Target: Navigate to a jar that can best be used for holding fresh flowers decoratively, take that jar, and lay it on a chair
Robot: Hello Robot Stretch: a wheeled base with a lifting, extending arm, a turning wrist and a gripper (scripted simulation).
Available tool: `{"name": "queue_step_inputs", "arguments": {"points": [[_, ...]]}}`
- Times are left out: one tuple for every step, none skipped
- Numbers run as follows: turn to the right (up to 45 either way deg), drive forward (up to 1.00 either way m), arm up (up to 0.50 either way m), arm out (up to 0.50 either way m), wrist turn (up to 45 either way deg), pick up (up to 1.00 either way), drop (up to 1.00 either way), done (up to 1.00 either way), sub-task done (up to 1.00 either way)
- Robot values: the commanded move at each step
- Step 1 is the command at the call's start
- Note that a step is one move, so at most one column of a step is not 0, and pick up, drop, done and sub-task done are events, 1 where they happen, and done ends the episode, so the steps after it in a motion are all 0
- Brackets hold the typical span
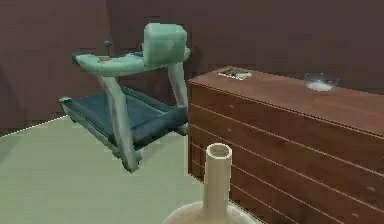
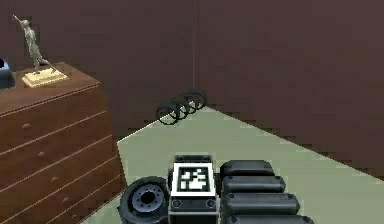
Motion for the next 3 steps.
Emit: {"name": "queue_step_inputs", "arguments": {"points": [[39.0,0.00,0.00,0.00,0.0,0.00,0.00,0.00,0.00],[0.0,0.05,0.00,0.00,0.0,0.00,0.00,0.00,0.00],[-45.0,0.00,0.00,0.00,0.0,0.00,0.00,0.00,0.00]]}}
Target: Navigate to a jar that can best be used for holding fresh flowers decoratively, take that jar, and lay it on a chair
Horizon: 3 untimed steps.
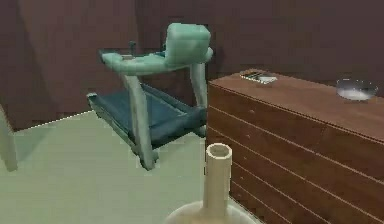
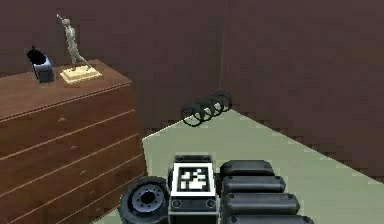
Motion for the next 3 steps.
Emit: {"name": "queue_step_inputs", "arguments": {"points": [[-15.0,0.00,0.00,0.00,0.0,0.00,0.00,0.00,0.00],[0.0,0.05,0.00,0.00,0.0,0.00,0.00,0.00,0.00],[-45.0,0.00,0.00,0.00,0.0,0.00,0.00,0.00,0.00]]}}
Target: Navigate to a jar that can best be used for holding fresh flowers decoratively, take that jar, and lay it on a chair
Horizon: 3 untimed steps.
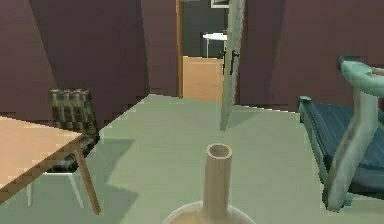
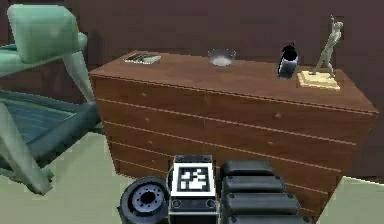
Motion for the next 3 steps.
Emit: {"name": "queue_step_inputs", "arguments": {"points": [[-3.0,0.00,0.00,0.00,0.0,0.00,0.00,0.00,0.00],[0.0,1.00,0.00,0.00,0.0,0.00,0.00,0.00,0.00],[-3.0,0.00,0.00,0.00,0.0,0.00,0.00,0.00,0.00]]}}
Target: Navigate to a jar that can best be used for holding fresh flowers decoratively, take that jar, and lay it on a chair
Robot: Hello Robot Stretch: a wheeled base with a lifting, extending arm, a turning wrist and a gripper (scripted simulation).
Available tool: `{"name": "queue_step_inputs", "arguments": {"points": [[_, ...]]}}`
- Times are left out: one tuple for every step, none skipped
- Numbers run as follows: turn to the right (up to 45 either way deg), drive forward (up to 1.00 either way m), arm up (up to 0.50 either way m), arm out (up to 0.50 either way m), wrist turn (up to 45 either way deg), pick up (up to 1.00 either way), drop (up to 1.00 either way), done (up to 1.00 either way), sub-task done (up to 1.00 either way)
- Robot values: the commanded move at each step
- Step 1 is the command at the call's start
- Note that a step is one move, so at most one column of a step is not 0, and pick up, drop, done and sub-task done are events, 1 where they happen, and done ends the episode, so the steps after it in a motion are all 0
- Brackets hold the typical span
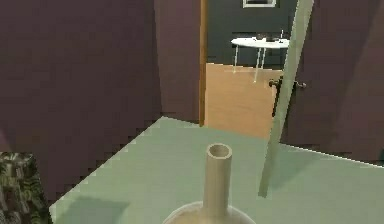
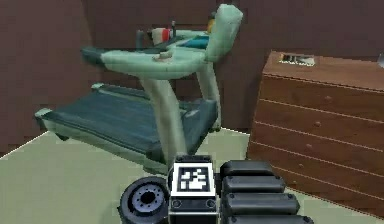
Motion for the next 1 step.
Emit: {"name": "queue_step_inputs", "arguments": {"points": [[0.0,0.25,0.00,0.00,0.0,0.00,0.00,0.00,0.00]]}}
